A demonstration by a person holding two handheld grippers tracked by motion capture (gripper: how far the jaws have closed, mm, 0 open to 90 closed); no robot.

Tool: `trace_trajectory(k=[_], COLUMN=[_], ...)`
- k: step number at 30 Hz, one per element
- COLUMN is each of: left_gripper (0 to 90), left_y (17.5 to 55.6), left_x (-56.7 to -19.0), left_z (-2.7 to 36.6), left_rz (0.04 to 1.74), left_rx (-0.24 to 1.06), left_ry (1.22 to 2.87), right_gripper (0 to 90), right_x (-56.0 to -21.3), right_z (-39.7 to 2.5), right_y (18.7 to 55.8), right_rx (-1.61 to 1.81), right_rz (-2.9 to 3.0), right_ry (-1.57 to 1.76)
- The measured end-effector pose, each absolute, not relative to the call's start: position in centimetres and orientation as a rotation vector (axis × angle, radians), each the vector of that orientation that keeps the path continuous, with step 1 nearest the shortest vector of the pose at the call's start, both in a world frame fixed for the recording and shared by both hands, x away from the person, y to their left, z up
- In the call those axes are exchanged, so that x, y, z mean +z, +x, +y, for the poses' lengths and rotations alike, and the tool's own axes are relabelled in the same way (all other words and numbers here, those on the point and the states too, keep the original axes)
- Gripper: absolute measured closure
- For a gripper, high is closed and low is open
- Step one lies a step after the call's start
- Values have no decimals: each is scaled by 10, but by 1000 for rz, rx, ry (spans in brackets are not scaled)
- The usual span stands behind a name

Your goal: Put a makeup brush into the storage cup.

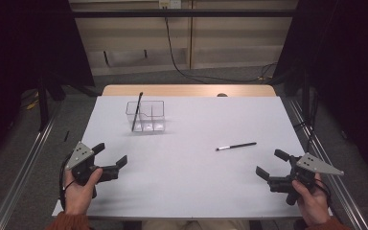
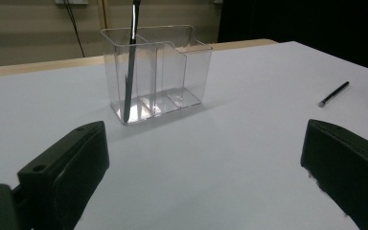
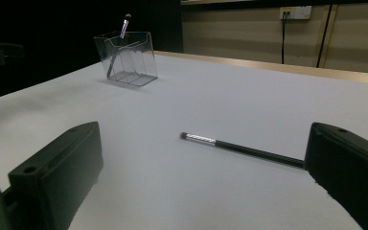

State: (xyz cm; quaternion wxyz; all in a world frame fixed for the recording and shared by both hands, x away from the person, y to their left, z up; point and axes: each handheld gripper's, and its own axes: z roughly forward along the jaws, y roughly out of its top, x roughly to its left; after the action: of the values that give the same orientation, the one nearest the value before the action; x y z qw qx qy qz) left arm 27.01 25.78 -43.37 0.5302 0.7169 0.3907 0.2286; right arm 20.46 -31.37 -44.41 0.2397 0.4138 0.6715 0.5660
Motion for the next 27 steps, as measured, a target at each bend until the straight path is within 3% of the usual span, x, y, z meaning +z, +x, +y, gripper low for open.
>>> trace_trajectory(k=[27], left_gripper=[28], left_y=[248], left_x=[-443], left_z=[266], left_rz=[949], left_rx=[552], left_ry=[1675], right_gripper=[0], right_x=[-443], right_z=[-309], right_y=[205], right_rx=[1561], right_rz=[1843], right_ry=[1121])
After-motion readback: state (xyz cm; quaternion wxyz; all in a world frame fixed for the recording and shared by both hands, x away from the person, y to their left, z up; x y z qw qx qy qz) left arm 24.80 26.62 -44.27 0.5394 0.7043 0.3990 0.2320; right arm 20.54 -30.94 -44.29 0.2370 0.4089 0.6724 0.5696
